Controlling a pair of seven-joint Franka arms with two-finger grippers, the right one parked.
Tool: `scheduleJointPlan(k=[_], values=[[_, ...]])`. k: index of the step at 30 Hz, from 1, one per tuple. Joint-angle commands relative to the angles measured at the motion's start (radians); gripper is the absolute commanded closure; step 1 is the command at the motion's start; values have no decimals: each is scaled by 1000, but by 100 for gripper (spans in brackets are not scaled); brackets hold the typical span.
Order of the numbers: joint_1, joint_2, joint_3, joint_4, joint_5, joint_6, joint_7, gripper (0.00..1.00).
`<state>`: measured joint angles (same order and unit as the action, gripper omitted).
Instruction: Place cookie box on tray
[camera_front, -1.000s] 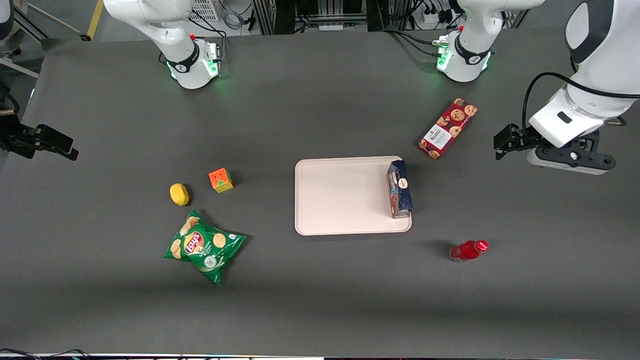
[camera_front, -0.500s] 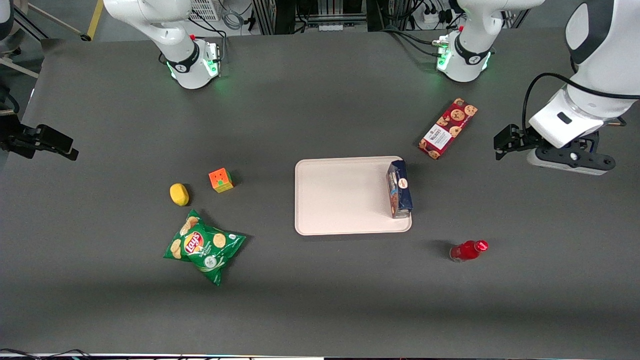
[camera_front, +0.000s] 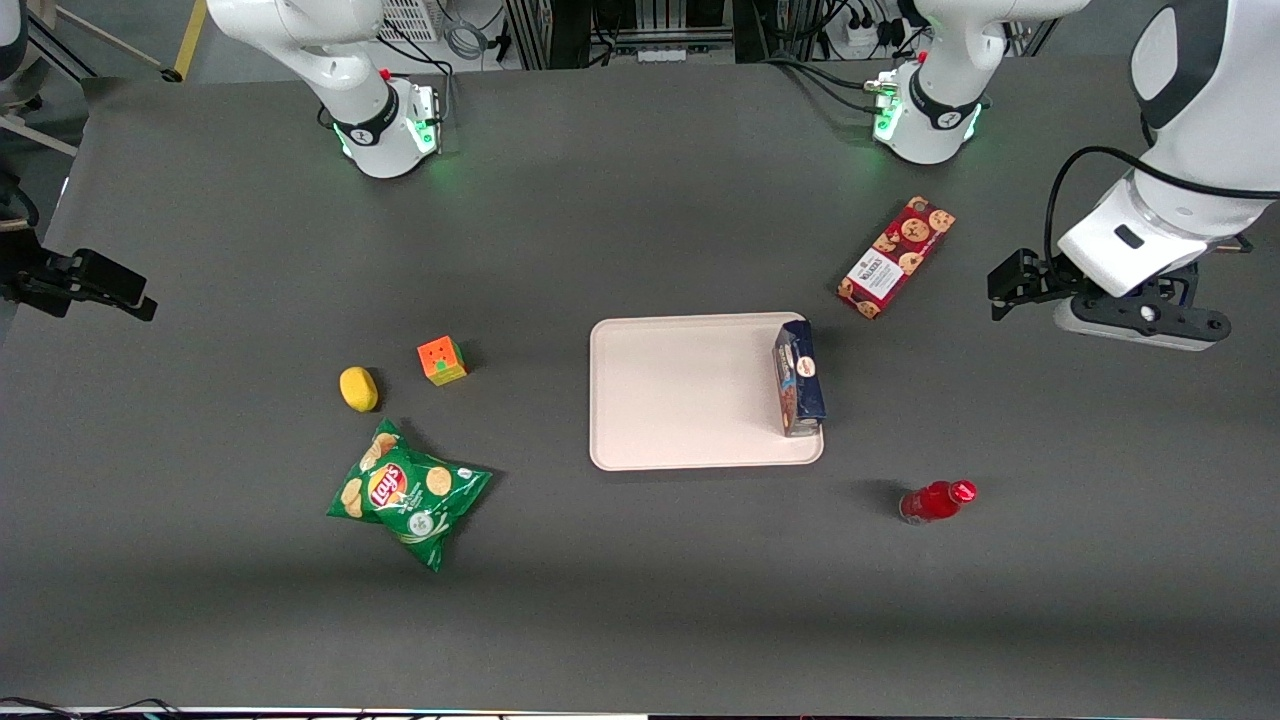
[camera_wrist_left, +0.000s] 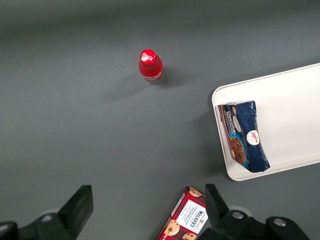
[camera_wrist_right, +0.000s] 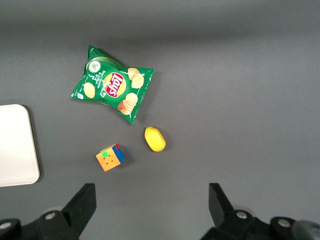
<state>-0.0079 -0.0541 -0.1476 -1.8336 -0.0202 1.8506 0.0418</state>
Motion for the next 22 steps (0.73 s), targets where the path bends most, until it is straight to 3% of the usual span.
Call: scheduleJointPlan(k=[1,22], values=[[-20,0,16,10,13,-18,0,0],[-17,-3,17,10,13,-25,1,0]])
